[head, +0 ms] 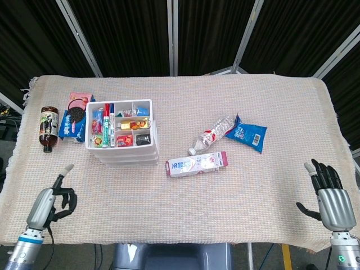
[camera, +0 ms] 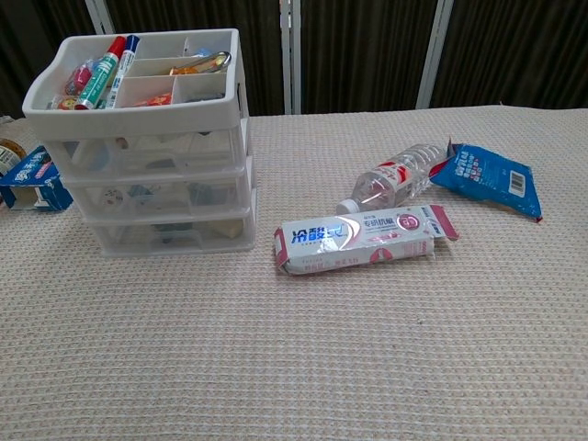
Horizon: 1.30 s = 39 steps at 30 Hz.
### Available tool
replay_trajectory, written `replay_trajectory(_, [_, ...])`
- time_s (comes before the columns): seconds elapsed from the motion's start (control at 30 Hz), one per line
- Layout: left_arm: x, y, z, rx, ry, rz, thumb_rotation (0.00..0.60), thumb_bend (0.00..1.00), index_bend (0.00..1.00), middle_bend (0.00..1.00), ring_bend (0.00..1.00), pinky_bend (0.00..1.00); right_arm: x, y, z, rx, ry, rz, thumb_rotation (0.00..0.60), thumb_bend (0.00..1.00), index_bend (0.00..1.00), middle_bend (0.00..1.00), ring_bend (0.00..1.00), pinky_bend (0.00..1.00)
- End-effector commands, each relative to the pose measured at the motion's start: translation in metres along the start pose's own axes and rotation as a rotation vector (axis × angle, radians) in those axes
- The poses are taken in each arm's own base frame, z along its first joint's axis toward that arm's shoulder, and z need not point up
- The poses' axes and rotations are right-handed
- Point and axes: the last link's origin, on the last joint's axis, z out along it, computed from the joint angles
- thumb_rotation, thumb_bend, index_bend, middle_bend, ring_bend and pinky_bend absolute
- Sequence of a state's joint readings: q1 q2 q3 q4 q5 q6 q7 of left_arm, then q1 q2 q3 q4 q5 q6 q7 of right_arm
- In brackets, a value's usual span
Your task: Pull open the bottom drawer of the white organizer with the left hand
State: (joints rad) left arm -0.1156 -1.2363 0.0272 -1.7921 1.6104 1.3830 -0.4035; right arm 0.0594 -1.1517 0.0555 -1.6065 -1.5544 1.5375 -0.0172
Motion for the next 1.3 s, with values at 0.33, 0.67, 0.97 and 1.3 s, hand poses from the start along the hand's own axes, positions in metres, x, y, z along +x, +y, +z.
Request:
replay_trajectory(0.33, [-0.051,0.015,0.049,0.074,-0.23,-0.18,0.6,0.65,0.0,0.76,0.78,0.61,0.006,0.001,-0.002,0.002,0.005,0.032,0.6,0.06,0.0,0.0,0.0,0.0])
replay_trajectory(0.67, [-0.08,0.017,0.076,0.142,-0.3,-0.218,0.6,0.65,0.0,0.76,0.78,0.61,0.011,0.001,-0.003,0.009,0.007,0.06,0.6,0.06,0.0,0.0,0.0,0.0])
replay_trajectory(0.97, [-0.097,0.022,0.094,0.164,-0.334,-0.238,0.6,0.65,0.0,0.76,0.78,0.61,0.014,0.0,-0.005,0.014,0.01,0.083,0.6,0.06,0.0,0.0,0.0,0.0])
replay_trajectory(1.3, [-0.103,0.022,0.11,0.189,-0.334,-0.257,0.6,0.65,0.0,0.76,0.78,0.61,0.016,0.0,-0.006,0.019,0.013,0.09,0.6,0.06,0.0,0.0,0.0,0.0])
